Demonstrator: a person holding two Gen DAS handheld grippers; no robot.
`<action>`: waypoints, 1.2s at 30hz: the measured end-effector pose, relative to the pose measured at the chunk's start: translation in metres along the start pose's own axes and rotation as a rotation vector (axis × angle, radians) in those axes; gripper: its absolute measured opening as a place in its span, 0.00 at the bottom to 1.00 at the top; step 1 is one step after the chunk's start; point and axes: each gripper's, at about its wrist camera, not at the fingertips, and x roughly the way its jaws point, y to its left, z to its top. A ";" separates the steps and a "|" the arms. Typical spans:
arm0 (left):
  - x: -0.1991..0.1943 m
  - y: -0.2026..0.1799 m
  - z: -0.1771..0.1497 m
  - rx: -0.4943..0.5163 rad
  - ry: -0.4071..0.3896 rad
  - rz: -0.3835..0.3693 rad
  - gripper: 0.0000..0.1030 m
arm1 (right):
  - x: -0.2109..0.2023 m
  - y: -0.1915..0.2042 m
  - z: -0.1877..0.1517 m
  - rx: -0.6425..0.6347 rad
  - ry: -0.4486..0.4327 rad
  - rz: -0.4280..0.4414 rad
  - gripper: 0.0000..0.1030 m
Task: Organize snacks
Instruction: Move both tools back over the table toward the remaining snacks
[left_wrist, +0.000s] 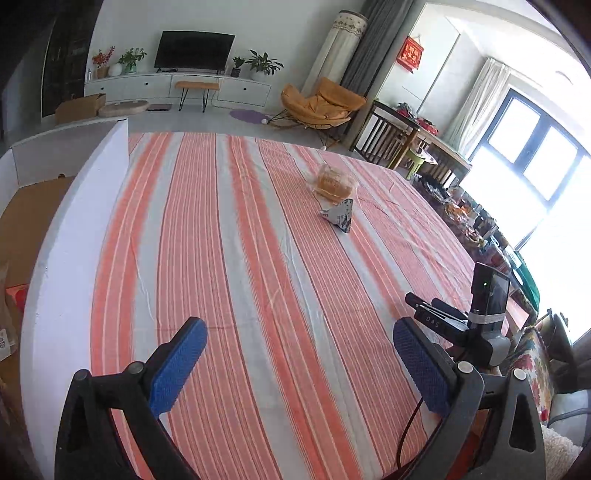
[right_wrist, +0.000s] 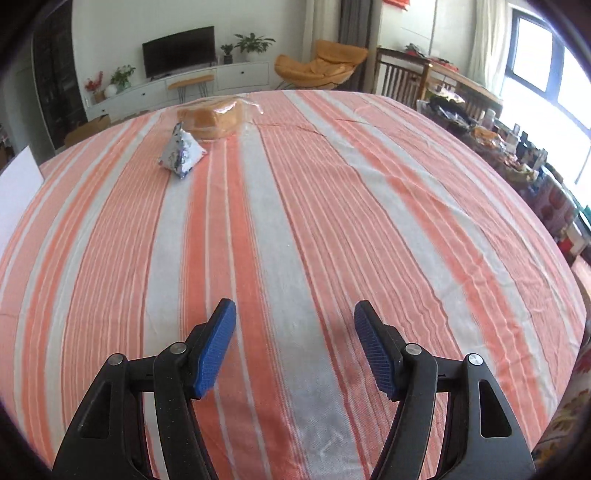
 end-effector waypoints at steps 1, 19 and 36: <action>0.021 -0.005 -0.001 0.018 0.026 0.022 0.97 | -0.003 -0.002 0.001 0.014 -0.019 -0.005 0.68; 0.140 -0.009 -0.003 0.175 0.094 0.277 1.00 | 0.009 -0.001 -0.009 -0.009 0.031 -0.015 0.78; 0.140 -0.009 -0.003 0.165 0.094 0.285 1.00 | 0.008 0.000 -0.011 -0.011 0.036 -0.012 0.84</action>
